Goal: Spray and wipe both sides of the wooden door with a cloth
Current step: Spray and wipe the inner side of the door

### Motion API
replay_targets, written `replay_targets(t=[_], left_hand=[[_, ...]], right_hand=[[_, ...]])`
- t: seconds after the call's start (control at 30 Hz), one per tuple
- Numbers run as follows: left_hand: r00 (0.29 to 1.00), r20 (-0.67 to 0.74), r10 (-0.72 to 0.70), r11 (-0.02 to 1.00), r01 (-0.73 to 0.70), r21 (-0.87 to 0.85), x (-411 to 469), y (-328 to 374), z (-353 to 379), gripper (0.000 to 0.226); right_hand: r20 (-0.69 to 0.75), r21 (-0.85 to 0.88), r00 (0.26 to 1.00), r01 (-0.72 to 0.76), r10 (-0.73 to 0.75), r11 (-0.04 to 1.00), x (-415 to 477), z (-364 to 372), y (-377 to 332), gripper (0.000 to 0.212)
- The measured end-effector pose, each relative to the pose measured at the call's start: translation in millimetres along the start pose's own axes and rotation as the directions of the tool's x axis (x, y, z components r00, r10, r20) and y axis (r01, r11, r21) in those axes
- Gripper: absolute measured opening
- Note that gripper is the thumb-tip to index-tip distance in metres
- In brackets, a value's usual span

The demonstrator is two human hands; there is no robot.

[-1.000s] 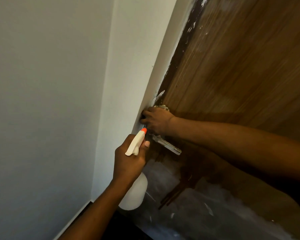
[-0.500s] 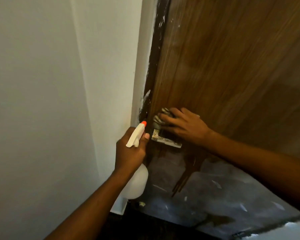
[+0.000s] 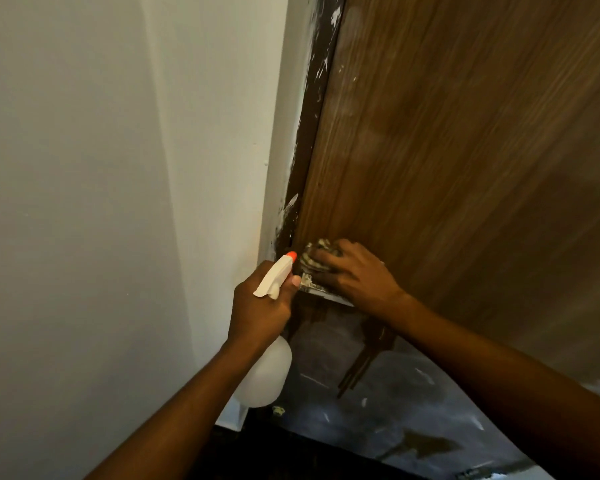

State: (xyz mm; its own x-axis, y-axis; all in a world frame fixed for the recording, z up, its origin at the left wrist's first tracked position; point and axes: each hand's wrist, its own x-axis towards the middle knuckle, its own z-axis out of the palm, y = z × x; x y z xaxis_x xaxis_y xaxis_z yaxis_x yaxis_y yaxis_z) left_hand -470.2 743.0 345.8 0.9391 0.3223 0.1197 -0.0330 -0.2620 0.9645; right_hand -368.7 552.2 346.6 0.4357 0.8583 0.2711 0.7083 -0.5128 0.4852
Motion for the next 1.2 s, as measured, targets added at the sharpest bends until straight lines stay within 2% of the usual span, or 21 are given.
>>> replay_targets(t=[0.1,0.23,0.33,0.43,0.5,0.57,0.63,0.7,0.73,0.8,0.87,0.97,1.13,1.2], left_hand=[[0.995,0.089,-0.046,0.998,0.042,0.055,-11,-10,9,0.044],[0.989,0.065,-0.132,0.987,0.125,0.103,-23,-20,16,0.047],[0.995,0.019,-0.096,0.989,0.093,0.112,-25,-19,13,0.043],[0.997,-0.003,-0.073,0.988,0.073,0.133,-27,-20,4,0.04],[0.997,-0.005,-0.078,0.988,0.078,0.131,-28,-23,-3,0.041],[0.997,0.002,-0.074,0.99,0.073,0.123,-31,-25,-6,0.042],[0.997,0.007,-0.07,0.992,0.069,0.11,-34,-26,-9,0.04],[0.997,0.008,-0.08,0.993,0.079,0.084,-36,-28,-12,0.035],[0.996,0.008,-0.088,0.994,0.087,0.069,-37,-29,-13,0.034],[0.995,0.002,-0.101,0.993,0.1,0.06,-39,-32,-15,0.034],[0.992,0.009,-0.123,0.99,0.122,0.071,-41,-33,-14,0.039],[0.984,0.034,-0.176,0.982,0.173,0.079,-43,-32,-13,0.045],[0.985,0.096,-0.143,0.983,0.131,0.127,-52,-31,-11,0.046],[0.976,0.122,-0.181,0.977,0.164,0.133,-56,-31,-2,0.048]], right_hand=[[-0.012,0.066,0.986,-0.166,0.167,0.984,-43,-7,7,0.055],[-0.049,0.098,0.951,-0.3,0.306,0.949,-40,-20,-7,0.069],[-0.069,0.119,0.969,-0.228,0.237,0.966,6,-8,-26,0.065],[0.045,0.007,0.996,-0.074,0.073,0.997,35,12,-35,0.062],[0.11,-0.033,0.991,-0.077,0.08,0.997,34,12,-38,0.061],[0.118,0.025,0.983,-0.142,0.138,0.99,21,12,-42,0.06],[0.12,0.201,0.956,-0.289,0.27,0.936,2,14,-50,0.063],[0.152,0.332,0.902,-0.431,0.403,0.839,-16,14,-52,0.058],[0.15,0.337,0.884,-0.467,0.443,0.817,-20,15,-52,0.053],[0.105,0.299,0.903,-0.428,0.416,0.853,-15,15,-59,0.045],[0.099,0.356,0.888,-0.452,0.448,0.818,7,11,-76,0.04],[0.094,0.362,0.875,-0.474,0.475,0.803,35,15,-104,0.05],[0.02,0.397,0.759,-0.604,0.651,0.691,-47,20,-89,0.06],[0.072,0.394,0.697,-0.677,0.713,0.622,-83,20,-78,0.061]])
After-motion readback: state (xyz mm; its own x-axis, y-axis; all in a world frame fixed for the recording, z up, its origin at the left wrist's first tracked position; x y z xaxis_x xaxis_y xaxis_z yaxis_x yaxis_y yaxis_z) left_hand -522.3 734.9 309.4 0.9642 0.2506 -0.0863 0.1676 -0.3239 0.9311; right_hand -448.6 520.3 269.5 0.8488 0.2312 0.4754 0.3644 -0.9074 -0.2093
